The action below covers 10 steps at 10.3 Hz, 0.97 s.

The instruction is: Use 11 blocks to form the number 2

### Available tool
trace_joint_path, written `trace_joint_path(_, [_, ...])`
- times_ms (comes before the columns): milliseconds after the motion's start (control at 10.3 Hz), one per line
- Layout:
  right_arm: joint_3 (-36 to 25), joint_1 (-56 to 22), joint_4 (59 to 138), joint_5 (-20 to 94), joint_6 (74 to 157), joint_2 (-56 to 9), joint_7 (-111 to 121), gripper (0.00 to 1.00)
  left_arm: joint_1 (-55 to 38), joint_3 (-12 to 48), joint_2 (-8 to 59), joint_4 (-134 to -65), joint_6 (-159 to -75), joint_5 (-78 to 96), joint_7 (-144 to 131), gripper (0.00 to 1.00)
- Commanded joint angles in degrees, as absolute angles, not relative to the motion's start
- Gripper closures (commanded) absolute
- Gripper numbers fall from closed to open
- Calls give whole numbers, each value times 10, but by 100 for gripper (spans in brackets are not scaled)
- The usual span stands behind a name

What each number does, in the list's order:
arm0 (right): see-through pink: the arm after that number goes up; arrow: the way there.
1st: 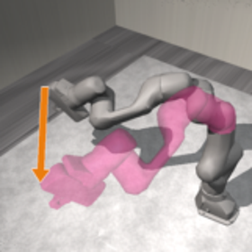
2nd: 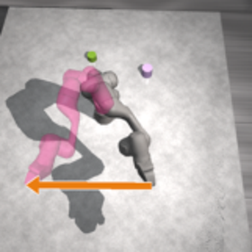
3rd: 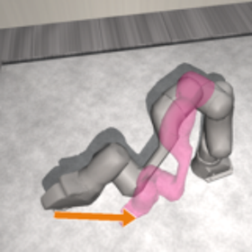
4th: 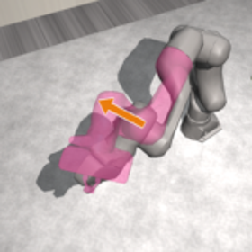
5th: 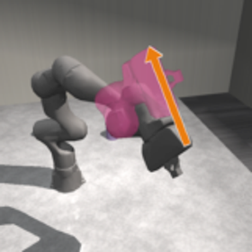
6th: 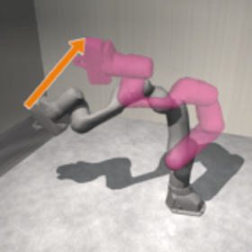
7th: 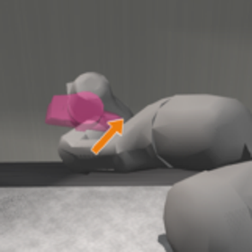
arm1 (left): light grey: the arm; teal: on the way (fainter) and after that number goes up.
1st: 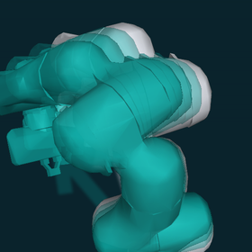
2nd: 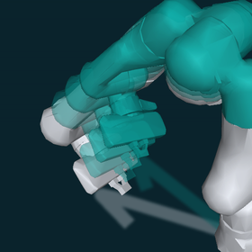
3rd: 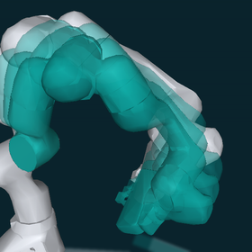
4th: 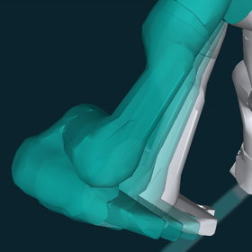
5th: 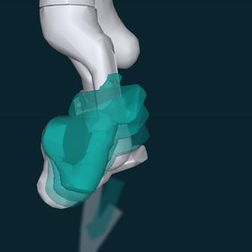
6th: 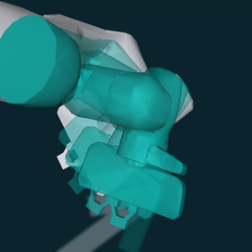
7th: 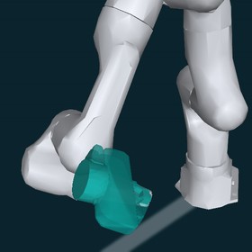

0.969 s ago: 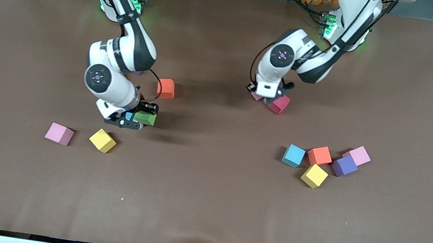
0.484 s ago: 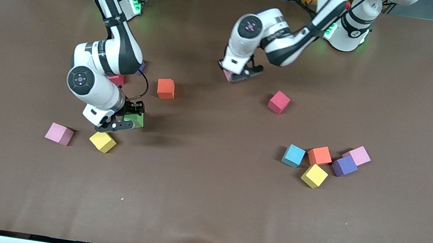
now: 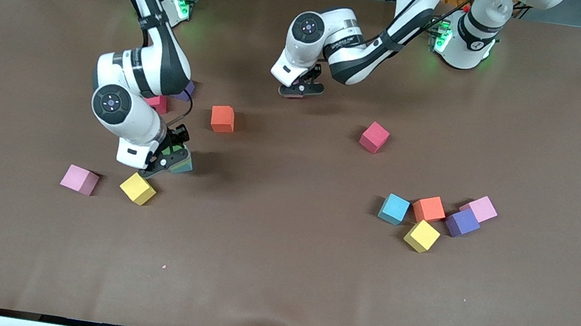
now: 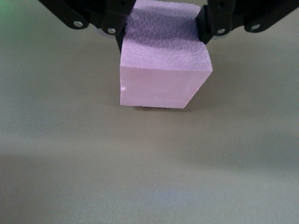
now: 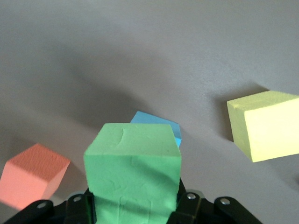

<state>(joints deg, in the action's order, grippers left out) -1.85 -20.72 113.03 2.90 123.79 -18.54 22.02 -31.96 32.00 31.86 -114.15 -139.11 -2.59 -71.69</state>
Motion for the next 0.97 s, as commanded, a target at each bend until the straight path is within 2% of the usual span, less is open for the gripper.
trace_joint_path(0, [-12,-213,1157,19,1220,-142,285,74,-311,309,320,-1126,-1332,-44,-646,88])
trace_joint_path(194, [-12,-251,1171,18,1220,-128,301,74,-311,299,317,-1125,-1294,-61,-627,85])
trace_joint_path(484, [-12,-304,1172,18,1216,-128,351,74,-313,299,321,-1124,-1294,-77,-628,80])
trace_joint_path(872, [-12,-328,1203,-27,1213,-100,410,74,-317,299,327,-1124,-1294,-101,-627,81])
